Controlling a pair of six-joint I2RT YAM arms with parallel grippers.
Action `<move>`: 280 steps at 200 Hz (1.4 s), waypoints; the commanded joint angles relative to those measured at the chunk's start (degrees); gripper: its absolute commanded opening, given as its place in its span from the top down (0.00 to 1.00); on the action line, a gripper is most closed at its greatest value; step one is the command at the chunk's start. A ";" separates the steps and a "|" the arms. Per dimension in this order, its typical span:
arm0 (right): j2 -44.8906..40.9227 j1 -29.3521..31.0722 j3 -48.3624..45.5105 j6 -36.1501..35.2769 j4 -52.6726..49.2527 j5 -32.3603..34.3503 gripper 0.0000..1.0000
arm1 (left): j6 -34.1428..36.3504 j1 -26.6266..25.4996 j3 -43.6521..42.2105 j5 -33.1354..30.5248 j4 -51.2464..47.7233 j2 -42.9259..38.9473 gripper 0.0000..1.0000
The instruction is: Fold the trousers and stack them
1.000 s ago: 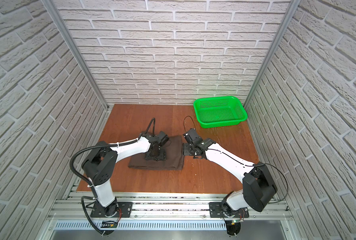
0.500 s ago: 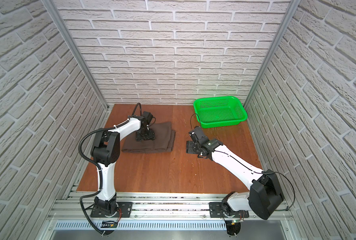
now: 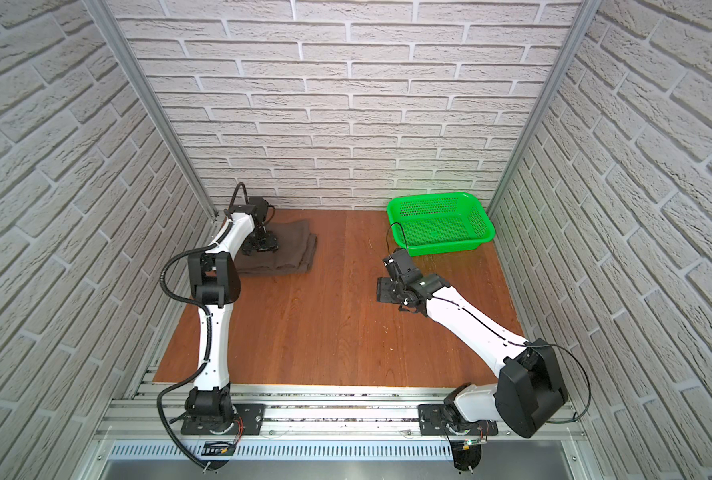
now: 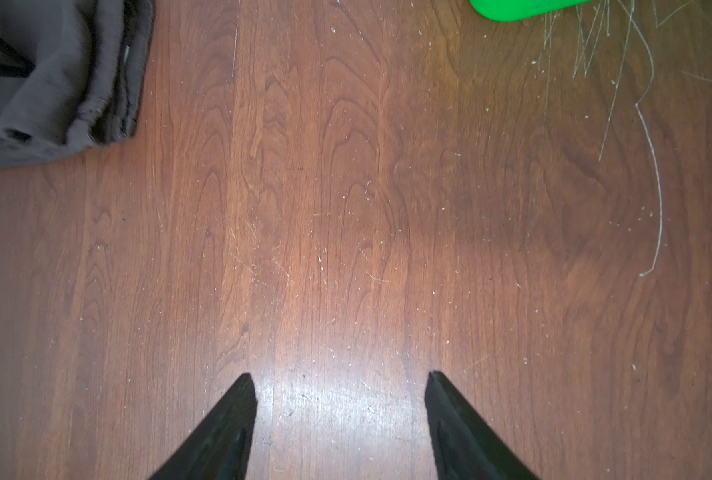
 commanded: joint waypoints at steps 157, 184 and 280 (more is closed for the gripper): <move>-23.30 -9.30 -31.60 -29.26 47.06 34.15 0.24 | 0.95 -0.43 -95.22 -12.20 63.18 -86.44 0.02; -19.18 -11.60 -34.40 -29.71 52.21 36.52 0.20 | 2.29 -0.24 -103.33 -16.87 65.41 -90.42 0.02; 1.04 -17.11 -40.17 -28.56 78.90 28.90 0.15 | 7.23 1.02 -121.05 -22.52 91.37 -87.47 0.02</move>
